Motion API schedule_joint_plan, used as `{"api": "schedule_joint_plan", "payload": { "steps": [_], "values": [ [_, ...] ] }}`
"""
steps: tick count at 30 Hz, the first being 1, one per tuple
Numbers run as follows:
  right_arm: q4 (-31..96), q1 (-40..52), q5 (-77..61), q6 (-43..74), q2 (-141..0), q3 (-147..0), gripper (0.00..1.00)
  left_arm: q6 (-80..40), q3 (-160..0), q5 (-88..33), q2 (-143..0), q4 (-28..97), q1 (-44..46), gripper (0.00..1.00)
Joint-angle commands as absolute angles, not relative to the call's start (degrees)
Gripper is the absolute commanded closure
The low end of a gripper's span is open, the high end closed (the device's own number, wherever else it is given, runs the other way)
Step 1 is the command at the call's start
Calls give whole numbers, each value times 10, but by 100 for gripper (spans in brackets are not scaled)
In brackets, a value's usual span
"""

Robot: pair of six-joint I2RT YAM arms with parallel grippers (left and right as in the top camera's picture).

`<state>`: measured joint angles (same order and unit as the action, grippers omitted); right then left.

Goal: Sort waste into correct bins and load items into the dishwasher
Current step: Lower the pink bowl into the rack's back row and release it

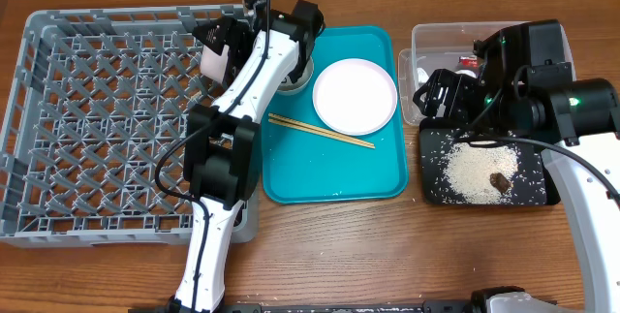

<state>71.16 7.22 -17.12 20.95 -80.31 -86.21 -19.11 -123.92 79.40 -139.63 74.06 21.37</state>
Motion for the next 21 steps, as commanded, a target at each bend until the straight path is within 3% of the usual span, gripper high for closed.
{"api": "schedule_joint_plan", "payload": {
  "steps": [1, 6, 11, 17, 21],
  "values": [
    [709, 71, -165, 205, -804, -862, 0, -191, -1268, 715, -1371, 759, 222, 23],
    [709, 71, -165, 205, -804, -862, 0, -190, -1328, 590, -1332, 830, 223, 0],
    [709, 71, -165, 205, -804, -862, 0, -178, -1370, 488, -1298, 876, 226, 0],
    [709, 71, -165, 205, -804, -862, 0, -100, -1372, 241, -1270, 858, 233, 0],
    [709, 71, -165, 205, -804, -862, 0, -114, -1370, 121, -1272, 845, 234, 0]
  ]
}}
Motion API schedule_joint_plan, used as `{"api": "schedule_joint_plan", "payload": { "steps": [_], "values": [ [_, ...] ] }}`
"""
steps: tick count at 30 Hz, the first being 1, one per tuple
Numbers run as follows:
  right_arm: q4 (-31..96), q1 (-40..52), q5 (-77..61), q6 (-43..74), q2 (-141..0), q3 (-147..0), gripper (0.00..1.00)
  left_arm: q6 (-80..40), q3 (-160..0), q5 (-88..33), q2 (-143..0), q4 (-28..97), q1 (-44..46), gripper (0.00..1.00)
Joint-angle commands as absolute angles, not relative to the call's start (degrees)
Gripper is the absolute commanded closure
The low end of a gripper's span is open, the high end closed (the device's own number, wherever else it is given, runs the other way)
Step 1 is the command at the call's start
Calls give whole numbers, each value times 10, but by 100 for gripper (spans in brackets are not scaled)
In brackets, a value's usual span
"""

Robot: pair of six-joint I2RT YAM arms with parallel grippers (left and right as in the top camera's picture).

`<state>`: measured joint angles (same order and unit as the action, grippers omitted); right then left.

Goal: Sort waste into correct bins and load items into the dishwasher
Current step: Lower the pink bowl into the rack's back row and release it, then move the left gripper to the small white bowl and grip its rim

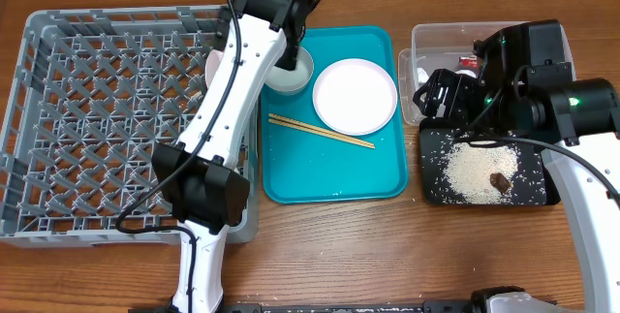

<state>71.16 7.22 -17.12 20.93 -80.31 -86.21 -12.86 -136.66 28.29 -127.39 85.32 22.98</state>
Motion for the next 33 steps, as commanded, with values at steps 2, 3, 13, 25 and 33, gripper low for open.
{"api": "schedule_joint_plan", "payload": {
  "steps": [2, 3, 13, 25, 33],
  "values": [
    [709, 71, -165, 205, -804, -862, 0, -156, -1370, 89, -1276, 833, 234, 7],
    [709, 71, -165, 205, -804, -862, 0, -192, -1370, 90, -1278, 830, 234, 9],
    [709, 71, -165, 205, -804, -862, 0, -339, -1370, 82, -1333, 787, 244, 16],
    [709, 71, -165, 205, -804, -862, 0, -526, -1368, 82, -1390, 799, 247, 43],
    [709, 71, -165, 205, -804, -862, 0, -755, -1304, 94, -1394, 801, 247, 38]
  ]
}}
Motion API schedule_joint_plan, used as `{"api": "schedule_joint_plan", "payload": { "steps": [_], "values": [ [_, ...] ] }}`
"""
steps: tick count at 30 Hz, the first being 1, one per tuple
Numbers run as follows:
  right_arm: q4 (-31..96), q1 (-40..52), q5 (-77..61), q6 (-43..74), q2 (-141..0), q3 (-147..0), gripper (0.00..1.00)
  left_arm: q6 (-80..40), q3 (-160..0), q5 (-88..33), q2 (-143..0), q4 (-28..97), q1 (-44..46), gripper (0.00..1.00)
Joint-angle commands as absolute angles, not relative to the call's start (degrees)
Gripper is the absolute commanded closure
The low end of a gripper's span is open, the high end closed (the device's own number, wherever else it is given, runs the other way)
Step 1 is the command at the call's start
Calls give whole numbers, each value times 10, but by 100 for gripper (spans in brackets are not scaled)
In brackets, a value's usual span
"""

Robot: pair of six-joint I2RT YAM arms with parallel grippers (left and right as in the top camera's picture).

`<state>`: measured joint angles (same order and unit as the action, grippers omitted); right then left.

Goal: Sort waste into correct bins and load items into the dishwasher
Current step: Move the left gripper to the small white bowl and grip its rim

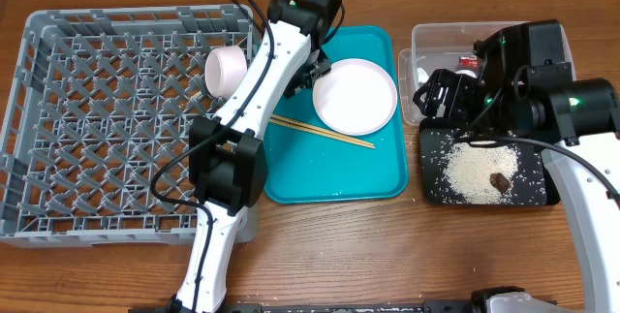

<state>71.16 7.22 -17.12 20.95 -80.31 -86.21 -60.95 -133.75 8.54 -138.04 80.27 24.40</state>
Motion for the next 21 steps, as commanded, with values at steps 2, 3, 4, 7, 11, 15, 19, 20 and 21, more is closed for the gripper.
{"api": "schedule_joint_plan", "payload": {
  "steps": [2, 3, 4, 7, 11, 15, 19, 20, 21],
  "values": [
    [709, 71, -165, 205, -804, -862, 0, -795, -1287, 96, -1394, 787, 246, 36],
    [709, 71, -165, 205, -804, -862, 0, -800, -1282, 96, -1394, 777, 245, 36],
    [709, 71, -165, 205, -804, -862, 0, -802, -1278, 96, -1394, 764, 243, 36],
    [709, 71, -165, 205, -804, -862, 0, -811, -1273, 95, -1394, 734, 240, 37],
    [709, 71, -165, 205, -804, -862, 0, -815, -1273, 96, -1394, 715, 235, 38],
    [709, 71, -165, 205, -804, -862, 0, -814, -1272, 107, -1394, 714, 231, 40],
    [709, 71, -165, 205, -804, -862, 0, -802, -1272, 116, -1394, 713, 230, 43],
    [709, 71, -165, 205, -804, -862, 0, -795, -1272, 124, -1394, 713, 229, 43],
    [709, 71, -165, 205, -804, -862, 0, -792, -1272, 126, -1394, 713, 228, 43]
  ]
}}
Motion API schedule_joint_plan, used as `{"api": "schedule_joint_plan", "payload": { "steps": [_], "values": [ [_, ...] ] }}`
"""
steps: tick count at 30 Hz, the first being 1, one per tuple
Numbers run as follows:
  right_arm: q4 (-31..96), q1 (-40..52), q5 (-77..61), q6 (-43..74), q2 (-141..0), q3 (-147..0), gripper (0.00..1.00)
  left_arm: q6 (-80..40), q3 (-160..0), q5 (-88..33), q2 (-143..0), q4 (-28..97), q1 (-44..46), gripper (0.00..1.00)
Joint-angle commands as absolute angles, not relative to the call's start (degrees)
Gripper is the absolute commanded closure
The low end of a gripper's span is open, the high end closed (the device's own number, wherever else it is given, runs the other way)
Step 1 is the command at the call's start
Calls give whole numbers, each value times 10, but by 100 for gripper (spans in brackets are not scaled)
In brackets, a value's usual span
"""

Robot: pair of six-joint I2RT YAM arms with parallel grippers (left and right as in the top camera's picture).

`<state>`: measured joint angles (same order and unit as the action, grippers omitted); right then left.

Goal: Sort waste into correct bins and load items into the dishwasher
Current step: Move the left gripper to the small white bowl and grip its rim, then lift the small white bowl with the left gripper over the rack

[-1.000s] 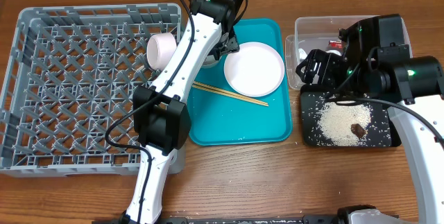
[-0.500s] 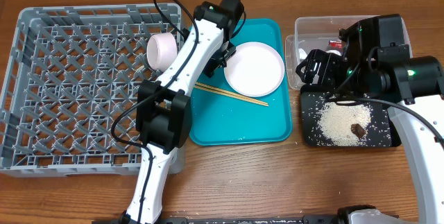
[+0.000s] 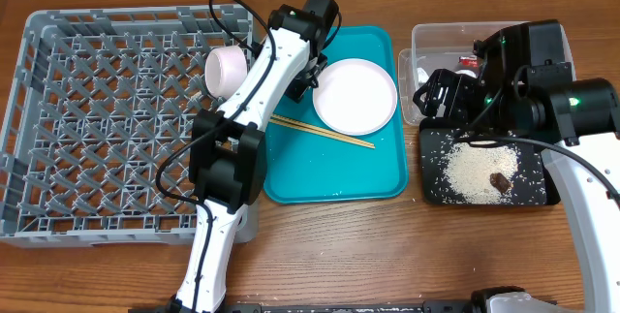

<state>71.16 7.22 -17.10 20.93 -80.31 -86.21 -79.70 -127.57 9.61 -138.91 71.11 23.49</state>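
A white cup (image 3: 225, 67) lies on its side in the grey dishwasher rack (image 3: 87, 129), near the rack's right edge. A white plate (image 3: 355, 97) and a pair of chopsticks (image 3: 321, 131) rest on the teal tray (image 3: 329, 177). My left gripper (image 3: 304, 77) hangs over the tray's back left corner, just left of the plate. The arm hides whatever is under it, and the fingers' spacing cannot be made out. My right gripper (image 3: 428, 96) hovers at the left edge of the bins, its fingers unclear.
A clear bin (image 3: 441, 42) holding some scraps stands at the back right. In front of it a black tray (image 3: 484, 172) holds spilled rice and a brown scrap. My left arm stretches from the front edge over the rack's right side.
My left wrist has shifted slightly left and toward the front over the tray's back left corner. The cup, plate, chopsticks and right arm are where they were.
My left gripper first held the white cup over the rack's right side. Then the arm swung further over the rack, leaving a white bowl on the tray uncovered. Later the cup lay in the rack and the gripper was over the bowl's spot, where it remains.
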Motion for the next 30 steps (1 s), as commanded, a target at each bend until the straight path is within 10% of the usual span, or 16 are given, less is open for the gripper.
{"api": "schedule_joint_plan", "payload": {
  "steps": [1, 9, 18, 30],
  "values": [
    [709, 71, -165, 205, -804, -862, 0, -788, -1272, 126, -1394, 713, 228, 43],
    [709, 71, -165, 205, -804, -862, 0, -788, -1248, 125, -1394, 698, 223, 45],
    [709, 71, -165, 205, -804, -862, 0, -770, -1214, 127, -1393, 684, 223, 95],
    [709, 71, -165, 205, -804, -862, 0, -520, -1354, 177, -1387, 737, 211, 96]
  ]
}}
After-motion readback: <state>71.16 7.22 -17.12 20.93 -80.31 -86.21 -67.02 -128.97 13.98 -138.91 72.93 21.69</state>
